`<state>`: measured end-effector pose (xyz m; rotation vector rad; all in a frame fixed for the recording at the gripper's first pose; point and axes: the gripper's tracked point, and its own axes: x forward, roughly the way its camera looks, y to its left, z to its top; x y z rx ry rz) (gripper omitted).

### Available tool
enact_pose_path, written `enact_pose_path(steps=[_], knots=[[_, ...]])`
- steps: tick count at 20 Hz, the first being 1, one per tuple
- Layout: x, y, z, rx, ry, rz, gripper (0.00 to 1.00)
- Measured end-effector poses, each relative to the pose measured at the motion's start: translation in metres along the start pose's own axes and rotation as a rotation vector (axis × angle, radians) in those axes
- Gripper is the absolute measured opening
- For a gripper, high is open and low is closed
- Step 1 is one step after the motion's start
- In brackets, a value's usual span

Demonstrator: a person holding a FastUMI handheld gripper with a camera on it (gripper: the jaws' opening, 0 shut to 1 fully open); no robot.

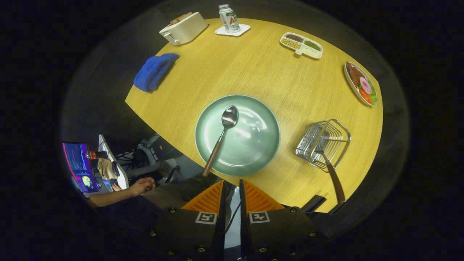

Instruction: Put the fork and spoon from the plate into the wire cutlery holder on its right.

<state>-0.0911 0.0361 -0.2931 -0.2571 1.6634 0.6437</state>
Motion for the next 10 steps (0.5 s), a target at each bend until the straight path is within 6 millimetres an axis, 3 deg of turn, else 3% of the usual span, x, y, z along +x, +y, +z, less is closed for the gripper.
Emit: enact_pose_path(steps=[3, 10], knots=[[0.019, 0.012, 0.002, 0.022, 0.005, 0.025, 0.18], [0.041, 0.029, 0.014, 0.06, -0.004, 0.044, 0.18]])
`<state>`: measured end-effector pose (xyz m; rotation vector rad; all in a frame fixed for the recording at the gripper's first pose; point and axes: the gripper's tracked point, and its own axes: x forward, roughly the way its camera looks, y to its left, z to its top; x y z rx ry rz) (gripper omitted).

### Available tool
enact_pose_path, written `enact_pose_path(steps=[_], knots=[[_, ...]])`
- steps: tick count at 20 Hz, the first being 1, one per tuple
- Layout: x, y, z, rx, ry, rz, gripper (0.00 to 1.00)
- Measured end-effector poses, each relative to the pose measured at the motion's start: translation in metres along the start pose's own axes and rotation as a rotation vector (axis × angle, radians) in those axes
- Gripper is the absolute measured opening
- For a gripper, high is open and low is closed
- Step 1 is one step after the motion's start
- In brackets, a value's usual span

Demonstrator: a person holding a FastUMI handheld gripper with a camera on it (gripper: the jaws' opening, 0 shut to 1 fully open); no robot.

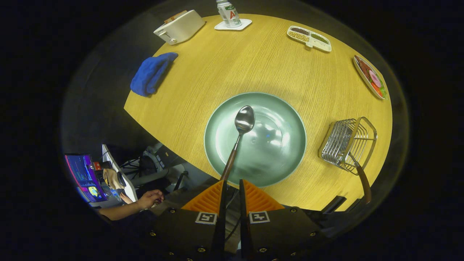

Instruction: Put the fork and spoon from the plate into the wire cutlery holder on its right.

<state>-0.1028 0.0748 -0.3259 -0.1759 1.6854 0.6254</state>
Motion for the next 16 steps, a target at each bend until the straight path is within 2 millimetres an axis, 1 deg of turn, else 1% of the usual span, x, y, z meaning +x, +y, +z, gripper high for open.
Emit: enact_pose_path(steps=[2, 5, 7, 13, 16], knots=[[0.011, 0.001, 0.004, 0.027, -0.01, -0.007, 0.18], [0.03, 0.009, 0.004, 0.086, -0.012, 0.009, 0.18], [0.039, 0.013, 0.003, 0.093, -0.002, 0.01, 0.18], [0.062, 0.011, 0.0, 0.112, 0.013, -0.003, 0.18], [0.073, 0.007, -0.001, 0.134, 0.023, -0.013, 0.18]])
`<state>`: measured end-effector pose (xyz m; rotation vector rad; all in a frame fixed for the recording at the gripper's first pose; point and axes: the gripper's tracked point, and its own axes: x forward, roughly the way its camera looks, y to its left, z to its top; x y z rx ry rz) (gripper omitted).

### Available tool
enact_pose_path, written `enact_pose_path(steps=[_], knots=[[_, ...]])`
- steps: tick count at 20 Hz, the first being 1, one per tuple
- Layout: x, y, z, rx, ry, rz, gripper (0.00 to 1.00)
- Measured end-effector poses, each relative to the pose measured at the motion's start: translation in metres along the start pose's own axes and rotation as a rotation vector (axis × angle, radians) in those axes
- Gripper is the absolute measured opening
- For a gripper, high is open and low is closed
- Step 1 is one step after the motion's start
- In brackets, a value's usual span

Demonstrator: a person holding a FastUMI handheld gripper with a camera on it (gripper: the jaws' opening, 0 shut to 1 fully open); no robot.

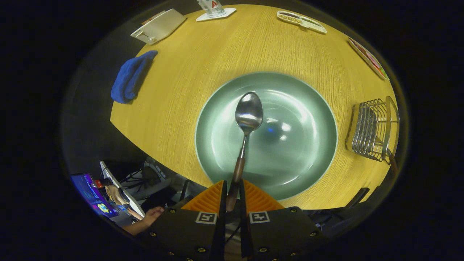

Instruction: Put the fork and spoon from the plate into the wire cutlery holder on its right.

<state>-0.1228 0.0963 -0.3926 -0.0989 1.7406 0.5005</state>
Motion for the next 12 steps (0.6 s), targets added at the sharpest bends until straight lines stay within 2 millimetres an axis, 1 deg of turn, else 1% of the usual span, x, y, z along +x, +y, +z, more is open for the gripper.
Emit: enact_pose_path(steps=[5, 7, 12], knots=[[0.013, -0.01, -0.002, 0.011, 0.016, -0.01, 0.2], [0.016, -0.019, -0.004, 0.014, 0.026, -0.021, 0.19], [0.013, -0.036, -0.015, -0.033, 0.042, -0.062, 0.2]])
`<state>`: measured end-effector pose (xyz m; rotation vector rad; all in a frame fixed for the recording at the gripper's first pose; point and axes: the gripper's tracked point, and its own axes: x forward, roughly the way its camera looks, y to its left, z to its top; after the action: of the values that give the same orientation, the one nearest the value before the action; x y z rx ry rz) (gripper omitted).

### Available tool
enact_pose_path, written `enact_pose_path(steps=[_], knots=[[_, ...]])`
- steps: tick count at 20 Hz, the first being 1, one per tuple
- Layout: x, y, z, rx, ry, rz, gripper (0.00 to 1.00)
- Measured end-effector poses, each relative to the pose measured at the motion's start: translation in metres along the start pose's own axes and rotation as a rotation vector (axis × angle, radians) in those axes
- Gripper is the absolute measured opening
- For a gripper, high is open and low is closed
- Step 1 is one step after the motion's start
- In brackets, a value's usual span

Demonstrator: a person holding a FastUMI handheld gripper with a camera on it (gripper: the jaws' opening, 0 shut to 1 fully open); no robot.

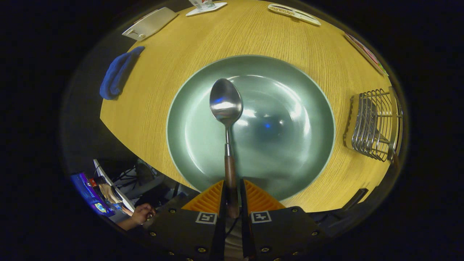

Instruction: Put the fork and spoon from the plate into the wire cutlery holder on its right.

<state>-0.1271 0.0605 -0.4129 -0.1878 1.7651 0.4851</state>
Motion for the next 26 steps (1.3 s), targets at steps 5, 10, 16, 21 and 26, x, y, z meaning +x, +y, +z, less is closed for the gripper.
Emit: enact_pose_path(steps=[5, 10, 16, 21, 26], knots=[[0.001, -0.006, -0.004, -0.054, -0.01, -0.032, 0.2], [0.003, -0.013, -0.001, -0.112, -0.039, -0.085, 0.04], [-0.015, -0.019, -0.008, -0.161, -0.03, -0.071, 0.04], [-0.055, -0.045, -0.019, -0.253, 0.008, -0.114, 0.04], [-0.106, -0.07, -0.02, -0.298, 0.002, -0.137, 0.04]])
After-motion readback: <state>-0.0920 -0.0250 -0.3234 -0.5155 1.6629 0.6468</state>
